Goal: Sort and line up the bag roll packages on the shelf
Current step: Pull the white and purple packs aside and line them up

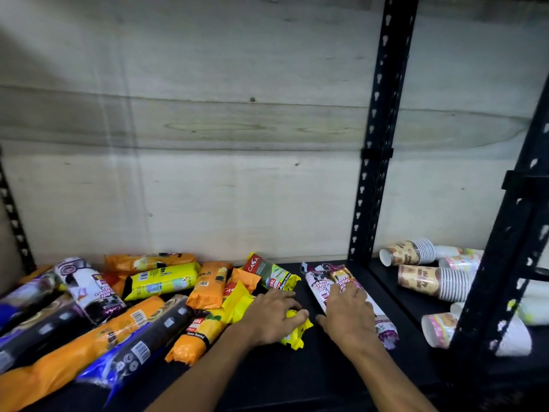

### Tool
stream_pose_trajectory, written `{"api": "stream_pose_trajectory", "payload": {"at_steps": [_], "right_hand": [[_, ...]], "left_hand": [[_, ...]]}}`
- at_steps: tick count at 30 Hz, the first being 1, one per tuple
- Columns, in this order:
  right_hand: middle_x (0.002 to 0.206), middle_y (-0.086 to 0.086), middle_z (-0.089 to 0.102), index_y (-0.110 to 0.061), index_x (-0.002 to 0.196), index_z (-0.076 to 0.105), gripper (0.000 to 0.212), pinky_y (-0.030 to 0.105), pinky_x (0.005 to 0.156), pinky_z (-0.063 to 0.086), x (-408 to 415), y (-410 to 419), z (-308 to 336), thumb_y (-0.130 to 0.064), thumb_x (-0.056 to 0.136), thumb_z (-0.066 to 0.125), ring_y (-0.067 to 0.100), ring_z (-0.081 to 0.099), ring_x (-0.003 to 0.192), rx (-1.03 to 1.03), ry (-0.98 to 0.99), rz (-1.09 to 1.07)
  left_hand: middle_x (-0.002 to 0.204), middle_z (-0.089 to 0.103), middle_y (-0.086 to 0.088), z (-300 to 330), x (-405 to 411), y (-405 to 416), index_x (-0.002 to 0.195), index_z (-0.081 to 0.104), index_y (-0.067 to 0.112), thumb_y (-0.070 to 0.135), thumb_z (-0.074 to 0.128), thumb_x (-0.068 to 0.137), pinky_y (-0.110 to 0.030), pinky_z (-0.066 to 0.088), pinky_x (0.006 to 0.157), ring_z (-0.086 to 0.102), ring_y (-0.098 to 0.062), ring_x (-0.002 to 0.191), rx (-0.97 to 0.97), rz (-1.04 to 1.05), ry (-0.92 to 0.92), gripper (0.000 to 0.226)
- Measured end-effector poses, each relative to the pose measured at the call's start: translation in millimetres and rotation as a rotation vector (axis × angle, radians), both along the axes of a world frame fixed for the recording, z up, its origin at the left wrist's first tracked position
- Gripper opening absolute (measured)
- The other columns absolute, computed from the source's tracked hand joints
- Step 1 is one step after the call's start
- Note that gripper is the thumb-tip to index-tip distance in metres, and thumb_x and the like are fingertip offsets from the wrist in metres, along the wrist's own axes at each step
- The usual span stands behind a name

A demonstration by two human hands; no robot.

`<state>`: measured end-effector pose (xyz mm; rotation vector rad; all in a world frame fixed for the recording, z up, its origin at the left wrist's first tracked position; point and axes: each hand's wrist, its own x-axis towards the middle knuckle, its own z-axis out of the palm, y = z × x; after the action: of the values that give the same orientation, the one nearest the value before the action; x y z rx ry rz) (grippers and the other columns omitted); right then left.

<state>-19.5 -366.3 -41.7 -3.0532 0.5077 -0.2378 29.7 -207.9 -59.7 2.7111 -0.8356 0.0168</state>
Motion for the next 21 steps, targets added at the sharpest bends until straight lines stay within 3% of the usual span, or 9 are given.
{"api": "stream_pose_trajectory", "payload": {"at_steps": [3,8,10,13,15,19,21], "right_hand": [[0.137,0.014,0.047,-0.013,0.136,0.047,0.052,0.039,0.097,0.046,3,-1,7,-0.034,0.091,0.061,0.031,0.046,0.126,-0.011,-0.003,0.013],[0.122,0.01,0.061,-0.013,0.118,0.059,0.036,0.036,0.083,0.045,9,-11,23,-0.038,0.091,0.056,0.032,0.058,0.114,0.179,0.058,0.026],[0.103,0.006,0.064,-0.014,0.1,0.059,0.028,0.034,0.074,0.04,13,-19,24,-0.04,0.094,0.05,0.03,0.06,0.101,0.248,0.096,0.043],[0.07,0.0,0.047,-0.016,0.07,0.042,0.035,0.03,0.056,0.034,15,-25,25,-0.034,0.099,0.045,0.022,0.05,0.068,0.412,0.123,0.072],[0.075,0.002,0.051,-0.014,0.074,0.046,0.031,0.029,0.057,0.035,14,-27,23,-0.028,0.101,0.042,0.022,0.05,0.07,0.434,0.115,0.061],[0.107,0.011,0.067,-0.008,0.106,0.062,0.023,0.029,0.071,0.04,11,-28,18,-0.018,0.099,0.043,0.026,0.056,0.083,0.326,0.102,0.003],[0.108,0.009,0.066,-0.01,0.107,0.061,0.024,0.031,0.072,0.041,8,-28,15,-0.025,0.1,0.043,0.026,0.06,0.091,0.319,0.068,0.021]], "left_hand": [[0.153,0.039,0.008,2,3,4,0.128,0.062,0.029,0.06,0.037,0.095,-0.041,0.024,0.11,0.029,-0.012,0.141,-0.01,-0.012,0.035,0.052],[0.153,0.039,0.01,3,4,7,0.126,0.064,0.029,0.059,0.039,0.095,-0.039,0.023,0.109,0.029,-0.011,0.141,-0.015,-0.01,0.051,0.049],[0.153,0.04,0.009,4,3,7,0.127,0.063,0.029,0.059,0.04,0.095,-0.039,0.023,0.109,0.03,-0.011,0.141,-0.015,-0.008,0.05,0.049],[0.153,0.04,0.008,5,2,7,0.128,0.063,0.028,0.059,0.039,0.096,-0.041,0.024,0.109,0.03,-0.012,0.141,-0.012,-0.01,0.048,0.051],[0.153,0.04,0.008,5,1,7,0.128,0.063,0.028,0.059,0.039,0.095,-0.041,0.023,0.109,0.03,-0.012,0.14,-0.018,-0.01,0.058,0.051],[0.152,0.041,0.009,4,1,7,0.128,0.062,0.028,0.06,0.039,0.095,-0.041,0.023,0.109,0.03,-0.012,0.14,-0.021,-0.009,0.057,0.051],[0.152,0.041,0.009,5,2,7,0.128,0.062,0.029,0.06,0.039,0.095,-0.041,0.023,0.109,0.03,-0.011,0.14,-0.022,-0.008,0.056,0.05]]}}
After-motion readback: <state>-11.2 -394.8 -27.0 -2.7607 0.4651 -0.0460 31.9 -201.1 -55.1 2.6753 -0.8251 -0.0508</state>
